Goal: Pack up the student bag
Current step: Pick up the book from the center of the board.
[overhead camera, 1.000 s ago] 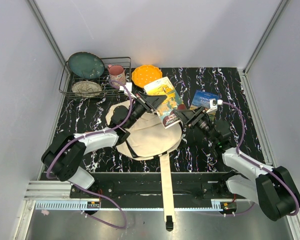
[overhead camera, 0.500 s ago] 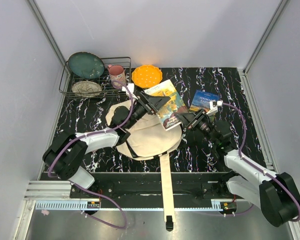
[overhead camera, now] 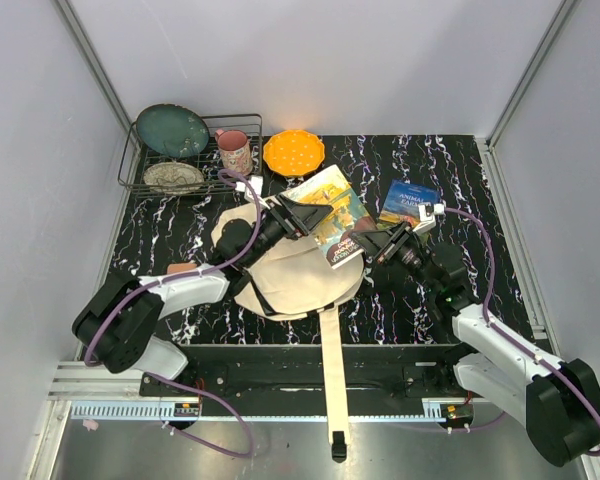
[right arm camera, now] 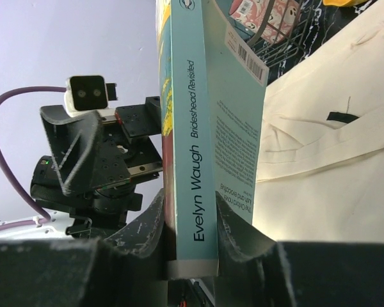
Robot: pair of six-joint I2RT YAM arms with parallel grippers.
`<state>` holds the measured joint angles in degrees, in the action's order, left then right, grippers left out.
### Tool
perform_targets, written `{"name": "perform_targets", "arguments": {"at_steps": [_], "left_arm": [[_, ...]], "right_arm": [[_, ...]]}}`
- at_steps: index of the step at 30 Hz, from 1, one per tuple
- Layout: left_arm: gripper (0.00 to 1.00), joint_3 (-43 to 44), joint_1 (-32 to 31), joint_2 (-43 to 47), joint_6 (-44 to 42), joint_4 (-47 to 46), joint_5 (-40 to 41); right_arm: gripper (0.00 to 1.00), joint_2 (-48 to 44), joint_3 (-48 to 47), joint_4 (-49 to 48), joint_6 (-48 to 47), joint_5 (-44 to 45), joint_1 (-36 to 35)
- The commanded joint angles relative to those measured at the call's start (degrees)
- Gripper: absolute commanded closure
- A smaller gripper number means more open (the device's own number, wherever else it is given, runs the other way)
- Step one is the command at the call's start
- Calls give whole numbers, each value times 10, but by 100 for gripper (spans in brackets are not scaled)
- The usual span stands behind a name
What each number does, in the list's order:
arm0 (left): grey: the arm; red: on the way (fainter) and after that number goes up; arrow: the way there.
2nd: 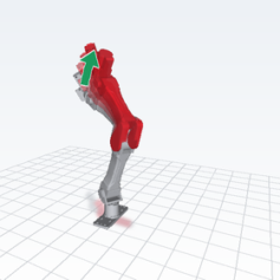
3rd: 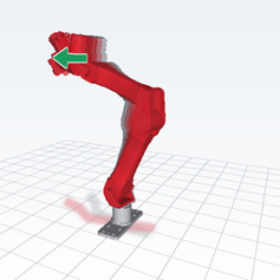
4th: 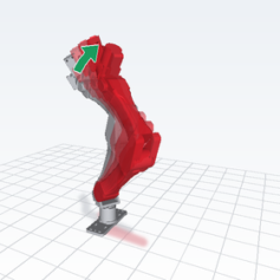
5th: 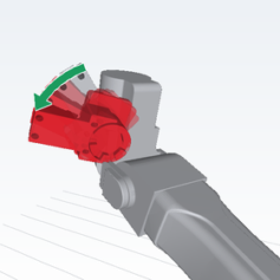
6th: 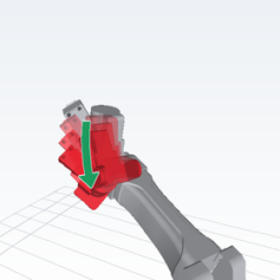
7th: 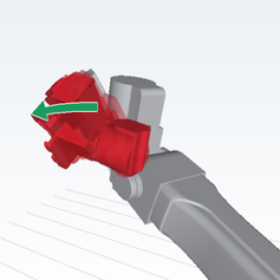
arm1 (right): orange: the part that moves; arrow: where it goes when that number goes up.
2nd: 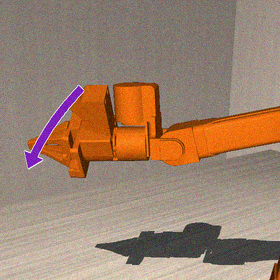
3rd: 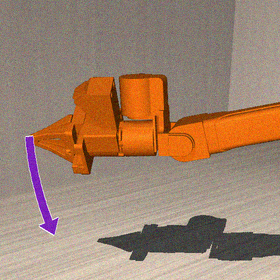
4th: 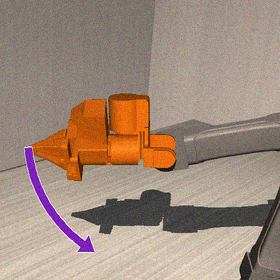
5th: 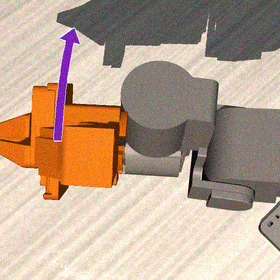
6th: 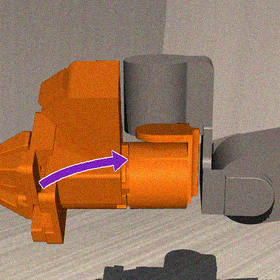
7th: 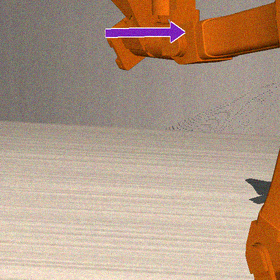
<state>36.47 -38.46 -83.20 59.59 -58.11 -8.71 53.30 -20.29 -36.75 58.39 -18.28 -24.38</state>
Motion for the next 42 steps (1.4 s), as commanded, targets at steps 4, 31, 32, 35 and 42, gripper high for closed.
{"name": "perform_targets", "arguments": {"at_steps": [4, 31, 32, 35, 42], "left_arm": [[1, 4, 2, 52, -70, 85, 52], [1, -68, 5, 77, -50, 20, 100], [1, -75, 4, 76, -48, -1, 99], [1, -79, 7, 75, -41, -19, 92], [1, -83, 11, 52, -20, -93, 61]], "right_arm": [[100, -14, -42, -118, 43, -30, -1], [100, 41, -71, -245, 141, -62, -1], [100, 42, -75, -247, 141, -62, -1], [100, 45, -84, -257, 148, -63, -1], [100, 64, -96, -291, 178, -75, -1]]}}
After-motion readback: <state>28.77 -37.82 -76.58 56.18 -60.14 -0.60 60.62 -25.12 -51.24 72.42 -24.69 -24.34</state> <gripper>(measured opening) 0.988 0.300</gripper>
